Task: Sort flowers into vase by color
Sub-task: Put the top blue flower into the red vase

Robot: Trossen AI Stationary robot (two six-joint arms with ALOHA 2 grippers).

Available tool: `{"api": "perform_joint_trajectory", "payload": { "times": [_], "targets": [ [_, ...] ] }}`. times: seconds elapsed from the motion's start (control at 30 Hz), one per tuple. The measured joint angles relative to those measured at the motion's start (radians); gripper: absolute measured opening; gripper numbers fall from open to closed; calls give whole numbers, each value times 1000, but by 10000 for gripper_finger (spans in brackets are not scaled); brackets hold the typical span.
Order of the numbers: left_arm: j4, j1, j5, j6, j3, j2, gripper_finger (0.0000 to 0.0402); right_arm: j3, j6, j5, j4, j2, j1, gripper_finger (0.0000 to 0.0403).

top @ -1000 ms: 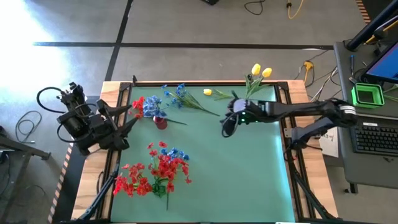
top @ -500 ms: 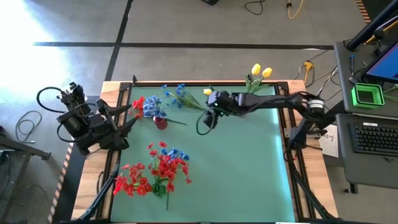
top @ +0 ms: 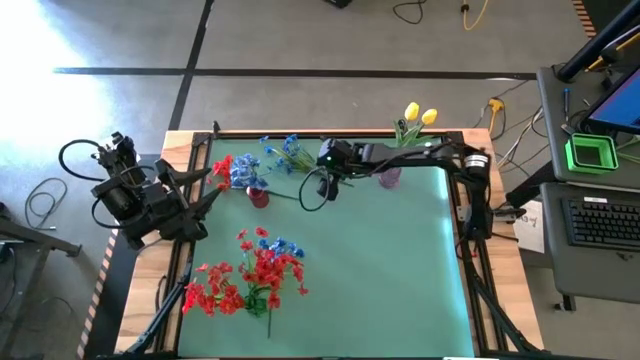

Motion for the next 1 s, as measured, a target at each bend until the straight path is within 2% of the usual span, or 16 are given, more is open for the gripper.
{"api": "perform_joint_trajectory", "payload": {
  "times": [0.17,0.57,0.77,1.0],
  "targets": [
    [-1,0,0,6,0,0,230,2,-49,-1,84,71,-24,316],
    [-7,2,1,10,0,-4,230,3,-22,1,143,162,-67,271],
    [-9,2,9,10,0,-5,230,5,-26,-1,146,187,-66,209],
    [-9,1,10,10,0,-7,230,6,4,-14,125,194,-64,101]
  ]
}}
